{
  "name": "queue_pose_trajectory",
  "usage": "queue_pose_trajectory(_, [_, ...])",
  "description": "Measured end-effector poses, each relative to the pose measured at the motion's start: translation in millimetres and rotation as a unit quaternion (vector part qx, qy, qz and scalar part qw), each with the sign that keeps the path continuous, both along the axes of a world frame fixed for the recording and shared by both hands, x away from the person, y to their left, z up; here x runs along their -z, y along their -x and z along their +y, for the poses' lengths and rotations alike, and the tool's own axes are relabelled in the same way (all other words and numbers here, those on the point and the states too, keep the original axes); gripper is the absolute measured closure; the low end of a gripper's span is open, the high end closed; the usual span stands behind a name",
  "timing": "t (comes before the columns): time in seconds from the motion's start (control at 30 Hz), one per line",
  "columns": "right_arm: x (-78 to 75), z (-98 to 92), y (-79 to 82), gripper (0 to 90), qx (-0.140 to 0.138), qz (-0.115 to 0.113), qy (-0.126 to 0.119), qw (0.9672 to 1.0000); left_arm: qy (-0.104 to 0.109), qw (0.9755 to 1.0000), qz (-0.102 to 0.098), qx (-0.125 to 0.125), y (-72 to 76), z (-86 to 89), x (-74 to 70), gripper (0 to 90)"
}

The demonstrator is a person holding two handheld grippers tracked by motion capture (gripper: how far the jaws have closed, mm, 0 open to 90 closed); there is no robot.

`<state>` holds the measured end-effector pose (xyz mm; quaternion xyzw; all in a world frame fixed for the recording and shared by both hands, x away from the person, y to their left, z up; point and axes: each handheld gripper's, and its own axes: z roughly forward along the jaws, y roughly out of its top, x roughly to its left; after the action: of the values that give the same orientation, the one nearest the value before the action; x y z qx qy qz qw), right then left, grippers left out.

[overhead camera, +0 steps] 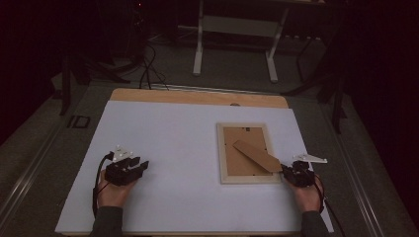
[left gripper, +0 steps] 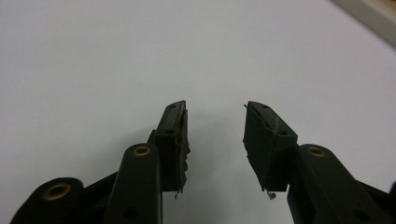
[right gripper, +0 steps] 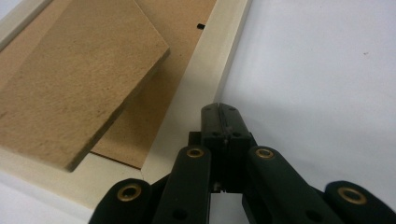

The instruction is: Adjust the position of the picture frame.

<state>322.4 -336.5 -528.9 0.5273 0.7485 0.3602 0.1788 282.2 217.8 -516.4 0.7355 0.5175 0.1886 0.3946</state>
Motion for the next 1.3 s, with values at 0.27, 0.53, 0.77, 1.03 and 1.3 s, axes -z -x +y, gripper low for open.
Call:
queue_pose_trajectory(0.27, [0.6, 1.1, 0.7, 90.0, 0.003, 0.001, 0.001, 1.0, 0.004, 1.0, 0.0, 0.008, 0.8, -4.3, -1.7, 60.2])
queue_pose_trajectory(0.53, [1.3, 3.3, 1.0, 90.0, 0.002, 0.002, 0.004, 1.0, 0.003, 0.9996, 0.005, 0.026, 1.0, -8.0, -1.9, 64.8])
queue_pose_trajectory(0.77, [2.0, 7.1, 1.3, 90.0, -0.004, 0.002, 0.004, 1.0, 0.001, 0.9994, 0.007, 0.035, 1.2, -11.5, -1.6, 65.7])
queue_pose_trajectory(1.03, [2.1, 10.9, 1.6, 90.0, -0.01, 0.003, 0.004, 0.9999, -0.003, 0.9992, 0.006, 0.04, 1.5, -14.7, -2.0, 70.1])
queue_pose_trajectory(1.3, [2.3, 19.0, 1.5, 90.0, -0.021, 0.004, 0.003, 0.9998, -0.016, 0.9987, 0.01, 0.048, 0.9, -22.6, -1.4, 77.9])
